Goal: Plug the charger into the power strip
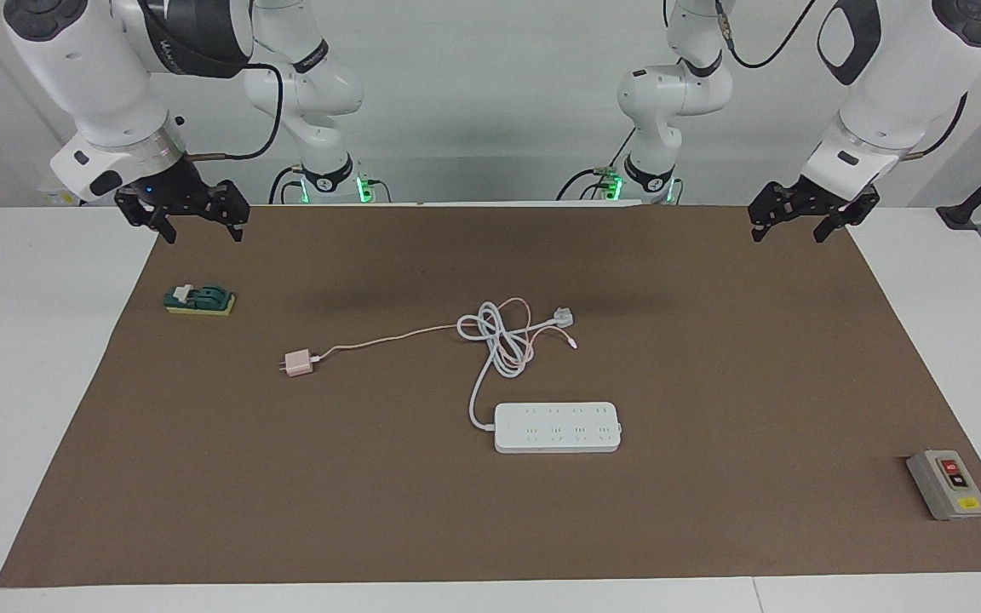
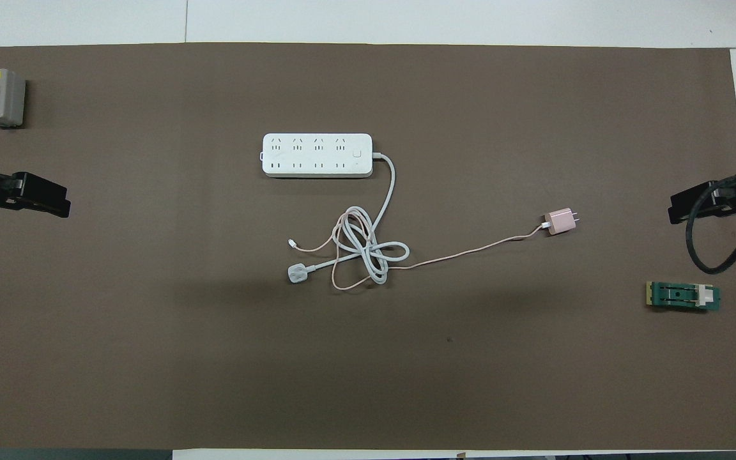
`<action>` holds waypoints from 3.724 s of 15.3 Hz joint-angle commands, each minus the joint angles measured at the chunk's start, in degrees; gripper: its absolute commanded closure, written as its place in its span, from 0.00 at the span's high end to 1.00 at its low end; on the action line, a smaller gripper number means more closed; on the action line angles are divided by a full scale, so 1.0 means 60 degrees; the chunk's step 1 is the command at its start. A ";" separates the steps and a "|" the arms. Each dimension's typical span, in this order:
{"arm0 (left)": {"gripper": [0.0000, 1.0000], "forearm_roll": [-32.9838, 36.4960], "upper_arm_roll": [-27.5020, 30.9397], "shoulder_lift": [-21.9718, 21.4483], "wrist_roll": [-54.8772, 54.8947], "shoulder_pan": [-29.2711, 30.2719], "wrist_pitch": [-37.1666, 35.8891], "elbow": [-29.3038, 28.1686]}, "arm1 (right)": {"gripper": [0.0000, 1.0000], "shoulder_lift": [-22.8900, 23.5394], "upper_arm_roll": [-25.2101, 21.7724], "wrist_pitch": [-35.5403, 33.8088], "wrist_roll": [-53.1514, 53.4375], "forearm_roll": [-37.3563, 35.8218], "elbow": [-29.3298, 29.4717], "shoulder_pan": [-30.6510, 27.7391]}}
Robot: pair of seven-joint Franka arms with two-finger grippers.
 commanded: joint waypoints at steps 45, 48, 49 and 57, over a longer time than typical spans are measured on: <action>1.00 -0.1427 -0.0136 -0.0384 -0.0356 0.0264 0.0574 -0.0591 | 1.00 0.4957 -0.0189 0.2958 0.8219 0.6943 -0.1699 -0.1513; 1.00 -0.1737 -0.0180 -0.0399 -0.0623 0.0192 0.0401 -0.0853 | 0.93 0.4957 -0.0203 0.2974 0.8204 0.7176 -0.1758 -0.1528; 1.00 -0.2217 -0.0151 -0.0399 -0.0666 0.0177 0.0095 -0.0884 | 0.84 0.4942 -0.0189 0.3032 0.8074 0.7221 -0.1874 -0.1528; 1.00 -0.4798 -0.0107 -0.0882 -0.1717 0.0572 0.0808 -0.2451 | 0.00 0.4854 -0.0189 0.3574 0.7018 0.7236 -0.2300 -0.1572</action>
